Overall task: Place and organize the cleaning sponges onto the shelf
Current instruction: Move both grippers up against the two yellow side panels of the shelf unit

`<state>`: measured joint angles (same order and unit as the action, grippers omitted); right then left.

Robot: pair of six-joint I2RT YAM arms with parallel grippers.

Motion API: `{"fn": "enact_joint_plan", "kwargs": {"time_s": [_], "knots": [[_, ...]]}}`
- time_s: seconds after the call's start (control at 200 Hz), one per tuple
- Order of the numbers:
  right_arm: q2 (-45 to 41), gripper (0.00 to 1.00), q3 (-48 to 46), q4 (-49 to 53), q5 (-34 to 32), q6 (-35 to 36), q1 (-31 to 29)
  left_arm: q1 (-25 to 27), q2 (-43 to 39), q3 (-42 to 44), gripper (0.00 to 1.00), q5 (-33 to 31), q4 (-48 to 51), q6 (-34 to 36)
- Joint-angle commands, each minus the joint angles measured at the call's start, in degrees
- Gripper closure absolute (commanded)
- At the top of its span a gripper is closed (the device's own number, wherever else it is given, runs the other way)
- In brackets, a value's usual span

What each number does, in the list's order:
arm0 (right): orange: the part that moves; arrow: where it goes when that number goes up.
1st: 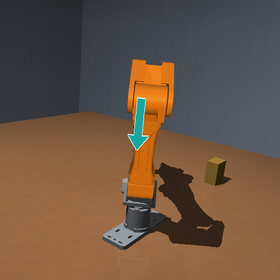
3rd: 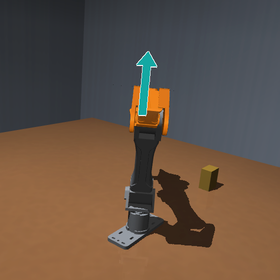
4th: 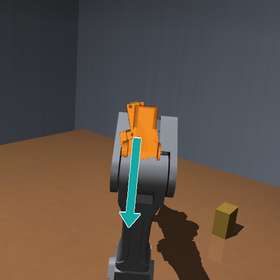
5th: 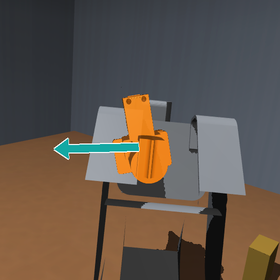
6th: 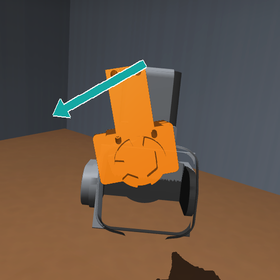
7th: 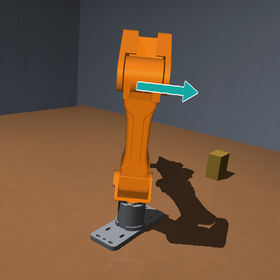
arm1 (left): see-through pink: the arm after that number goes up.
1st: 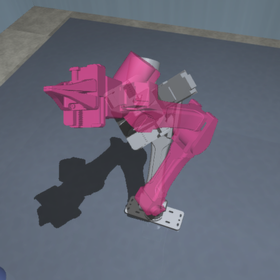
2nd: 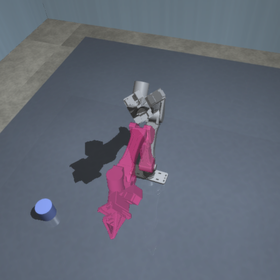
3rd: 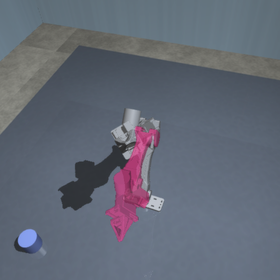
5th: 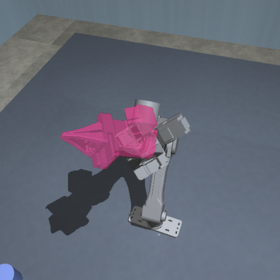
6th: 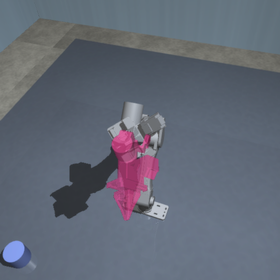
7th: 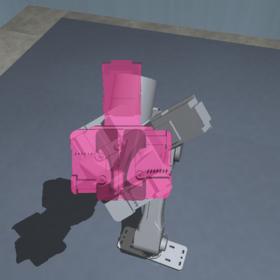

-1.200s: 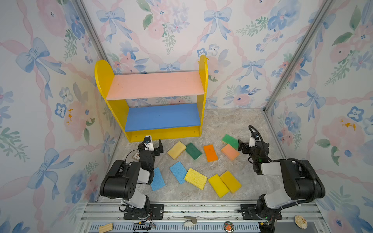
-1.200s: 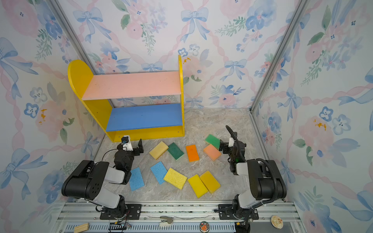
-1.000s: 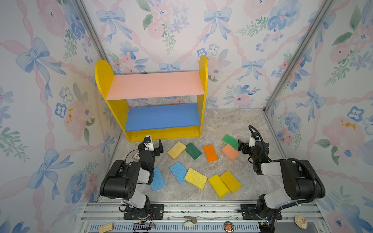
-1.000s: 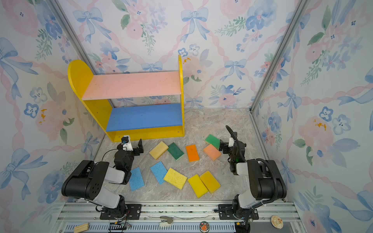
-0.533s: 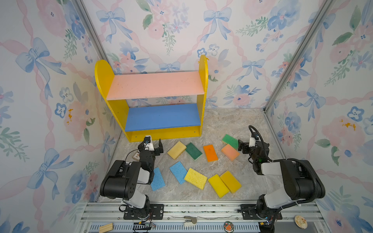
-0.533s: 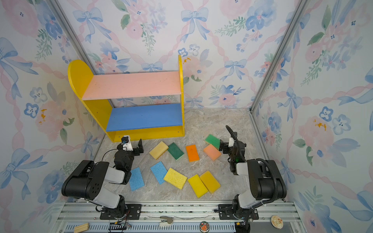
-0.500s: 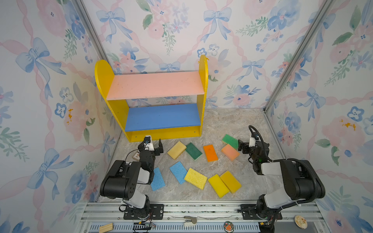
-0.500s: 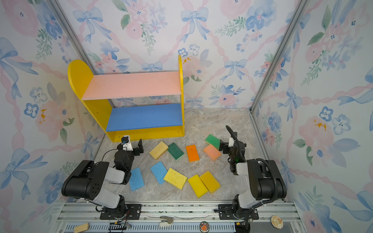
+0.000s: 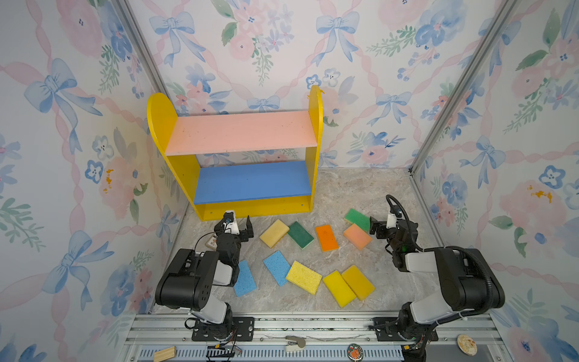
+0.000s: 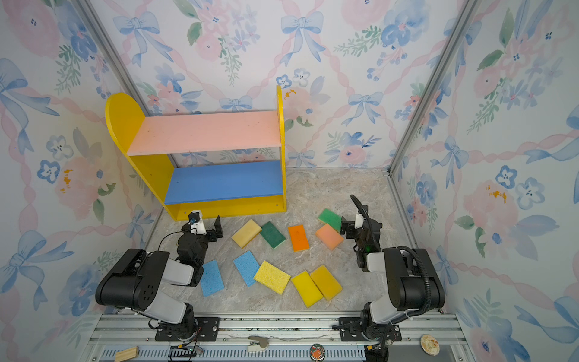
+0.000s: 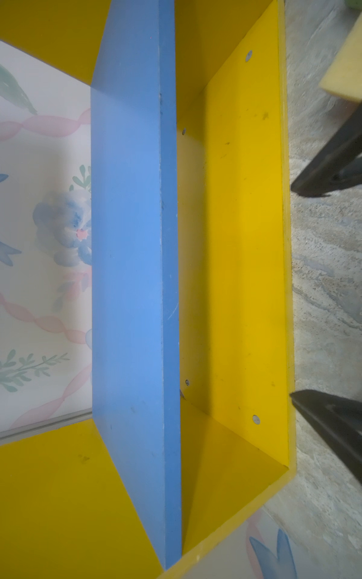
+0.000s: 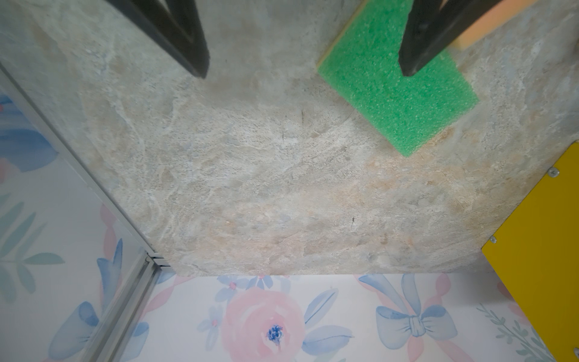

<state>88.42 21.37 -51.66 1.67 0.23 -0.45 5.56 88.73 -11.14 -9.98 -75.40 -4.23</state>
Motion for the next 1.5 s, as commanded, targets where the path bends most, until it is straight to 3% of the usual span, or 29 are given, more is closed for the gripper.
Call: {"fn": "enact_joint_plan", "kwargs": {"time_s": [0.0,0.205,0.43,0.65,0.735,0.925,1.135,1.305,1.495], "knots": [[0.52,0.03,1.0,-0.98,-0.62,-0.67,-0.14,-0.2,0.15,0.18,0.02,0.52,-1.6,0.66],[0.48,0.03,0.87,-1.16,-0.54,-0.67,-0.14,0.42,0.11,-0.09,0.02,-0.73,-1.5,1.26],[-1.45,0.03,0.61,-0.64,-0.7,-1.13,0.16,2.02,-4.74,-2.98,0.02,-5.78,7.3,1.6],[-11.47,0.03,7.68,19.82,-1.61,-2.29,0.92,2.85,-9.62,-6.4,0.02,-11.12,16.94,0.3],[-14.68,0.03,10.73,26.16,-3.73,-7.62,1.41,2.95,-12.12,-8.47,0.02,-13.55,22.58,-2.75],[-15.41,0.03,26.5,55.77,1.03,-17.69,2.31,2.71,-16.98,-14.99,0.02,-14.44,39.36,-11.65],[-15.12,0.03,35.36,68.18,18.5,-21.26,-0.8,0.75,-22.77,-22.36,0.02,-6.63,57.75,-22.21],[-18.78,0.03,37.29,71.05,20.02,-20.01,-10.43,-1.32,-26.54,-26.02,0.02,11.02,65.72,-28.65],[-18.99,0.03,39.85,68.43,18.2,-19.43,-18.7,-3.5,-29.67,-25.42,0.02,25.06,69.28,-37.46]]}}
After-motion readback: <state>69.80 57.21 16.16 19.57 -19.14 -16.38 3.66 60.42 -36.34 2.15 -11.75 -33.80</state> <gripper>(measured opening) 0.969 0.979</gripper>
